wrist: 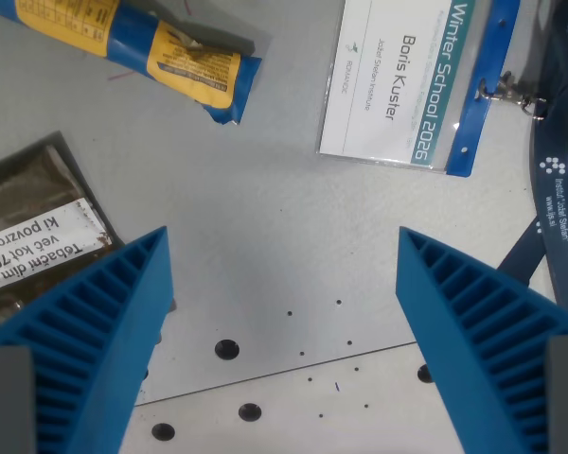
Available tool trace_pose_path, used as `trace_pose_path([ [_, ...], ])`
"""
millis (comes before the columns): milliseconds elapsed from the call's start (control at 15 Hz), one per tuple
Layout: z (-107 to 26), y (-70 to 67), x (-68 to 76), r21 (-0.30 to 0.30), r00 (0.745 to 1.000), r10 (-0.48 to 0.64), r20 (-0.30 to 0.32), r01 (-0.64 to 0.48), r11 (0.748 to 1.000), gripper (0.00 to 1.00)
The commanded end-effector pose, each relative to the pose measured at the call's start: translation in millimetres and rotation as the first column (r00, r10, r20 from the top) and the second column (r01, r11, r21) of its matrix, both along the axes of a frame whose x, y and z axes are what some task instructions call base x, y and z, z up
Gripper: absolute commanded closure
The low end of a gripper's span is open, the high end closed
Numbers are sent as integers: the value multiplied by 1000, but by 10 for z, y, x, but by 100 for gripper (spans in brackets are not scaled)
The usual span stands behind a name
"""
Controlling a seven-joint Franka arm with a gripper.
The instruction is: Move above the blue bag
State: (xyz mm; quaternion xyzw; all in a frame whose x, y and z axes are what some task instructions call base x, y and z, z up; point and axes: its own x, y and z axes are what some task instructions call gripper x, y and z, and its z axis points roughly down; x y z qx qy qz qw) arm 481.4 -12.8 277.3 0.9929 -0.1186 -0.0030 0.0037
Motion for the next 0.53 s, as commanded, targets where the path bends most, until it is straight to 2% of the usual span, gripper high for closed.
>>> trace_pose_path([
  [67,7,0,0,0,1000,0,2,0,1000,0],
  [533,-3,6,7,0,999,46,5,-46,999,0],
])
